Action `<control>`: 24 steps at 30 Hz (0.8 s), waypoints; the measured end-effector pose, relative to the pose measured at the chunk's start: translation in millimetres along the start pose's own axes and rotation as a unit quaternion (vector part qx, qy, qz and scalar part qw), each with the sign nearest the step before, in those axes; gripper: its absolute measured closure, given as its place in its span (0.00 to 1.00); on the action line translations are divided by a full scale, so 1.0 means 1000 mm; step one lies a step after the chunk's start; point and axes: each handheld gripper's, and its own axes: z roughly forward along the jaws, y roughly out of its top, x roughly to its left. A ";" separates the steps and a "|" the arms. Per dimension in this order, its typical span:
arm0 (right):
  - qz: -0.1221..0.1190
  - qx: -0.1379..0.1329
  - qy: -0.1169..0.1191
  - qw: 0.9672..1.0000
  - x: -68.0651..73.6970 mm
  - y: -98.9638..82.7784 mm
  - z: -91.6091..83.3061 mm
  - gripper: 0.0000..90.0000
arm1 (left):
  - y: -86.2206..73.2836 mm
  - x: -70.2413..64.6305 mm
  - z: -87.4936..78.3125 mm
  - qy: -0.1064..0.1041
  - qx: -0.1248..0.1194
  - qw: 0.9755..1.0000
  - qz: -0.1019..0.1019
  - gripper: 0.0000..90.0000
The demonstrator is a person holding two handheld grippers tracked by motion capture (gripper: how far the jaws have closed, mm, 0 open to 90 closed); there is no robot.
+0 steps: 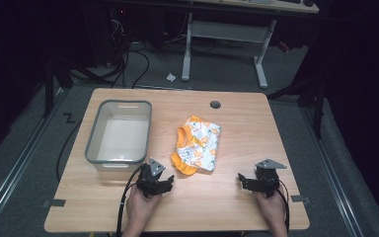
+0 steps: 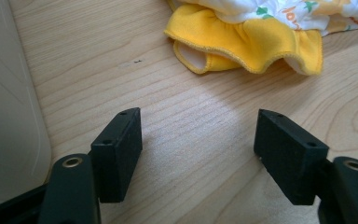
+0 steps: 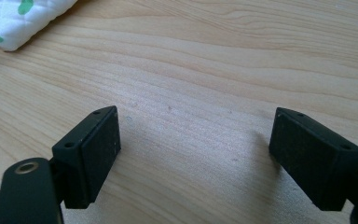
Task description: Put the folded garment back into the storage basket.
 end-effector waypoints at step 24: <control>0.000 -0.001 0.000 1.000 0.000 0.000 0.000 0.18 | 0.000 0.000 0.001 0.010 0.003 1.000 -0.010 0.30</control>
